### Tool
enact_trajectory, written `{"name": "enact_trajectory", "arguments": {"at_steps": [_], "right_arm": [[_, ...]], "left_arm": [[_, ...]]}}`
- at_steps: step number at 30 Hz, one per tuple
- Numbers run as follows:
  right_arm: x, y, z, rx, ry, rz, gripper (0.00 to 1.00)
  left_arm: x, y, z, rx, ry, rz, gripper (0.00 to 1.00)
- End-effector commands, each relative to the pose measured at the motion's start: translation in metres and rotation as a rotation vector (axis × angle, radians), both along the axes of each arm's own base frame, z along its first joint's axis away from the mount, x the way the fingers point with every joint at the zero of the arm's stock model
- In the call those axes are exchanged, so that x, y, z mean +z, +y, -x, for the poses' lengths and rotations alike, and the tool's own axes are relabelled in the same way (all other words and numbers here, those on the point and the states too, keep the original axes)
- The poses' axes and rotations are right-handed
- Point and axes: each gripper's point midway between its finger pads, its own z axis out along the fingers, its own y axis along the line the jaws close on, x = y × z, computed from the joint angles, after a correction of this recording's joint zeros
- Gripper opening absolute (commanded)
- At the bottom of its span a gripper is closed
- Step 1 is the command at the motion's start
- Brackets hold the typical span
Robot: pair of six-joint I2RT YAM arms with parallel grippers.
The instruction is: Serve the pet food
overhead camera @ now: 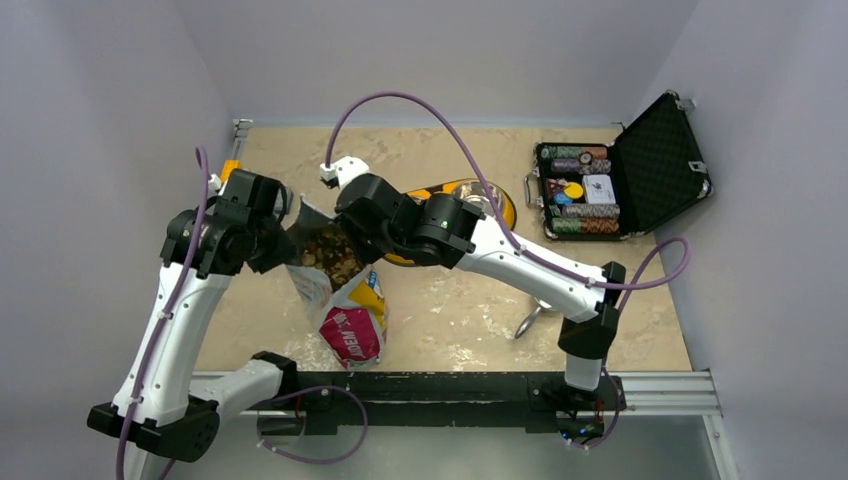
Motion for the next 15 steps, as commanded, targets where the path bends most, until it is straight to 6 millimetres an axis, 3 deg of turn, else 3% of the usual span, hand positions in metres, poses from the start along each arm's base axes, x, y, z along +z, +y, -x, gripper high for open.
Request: {"name": "enact_trajectory", "arguments": {"at_steps": [1, 3, 5, 7, 12, 15], "right_arm": [[0.069, 0.002, -0.003, -0.012, -0.099, -0.214, 0.0], [0.07, 0.006, 0.0, 0.007, -0.093, -0.224, 0.0], [0.075, 0.012, 0.004, 0.033, -0.083, -0.246, 0.0], [0.087, 0.022, 0.01, 0.079, -0.069, -0.291, 0.0], [0.122, 0.053, 0.036, 0.244, -0.018, -0.472, 0.0], [0.141, 0.062, 0.04, 0.269, 0.016, -0.571, 0.0]], "left_arm": [[0.015, 0.001, -0.021, -0.039, -0.129, -0.022, 0.21], [0.021, 0.002, -0.027, -0.06, -0.152, -0.046, 0.0], [0.03, 0.013, -0.028, -0.045, -0.164, -0.098, 0.0], [0.05, 0.036, -0.025, 0.034, -0.179, -0.198, 0.0], [0.137, 0.098, 0.001, 0.224, -0.276, -0.447, 0.0], [0.164, 0.104, -0.003, 0.192, -0.315, -0.509, 0.0]]}}
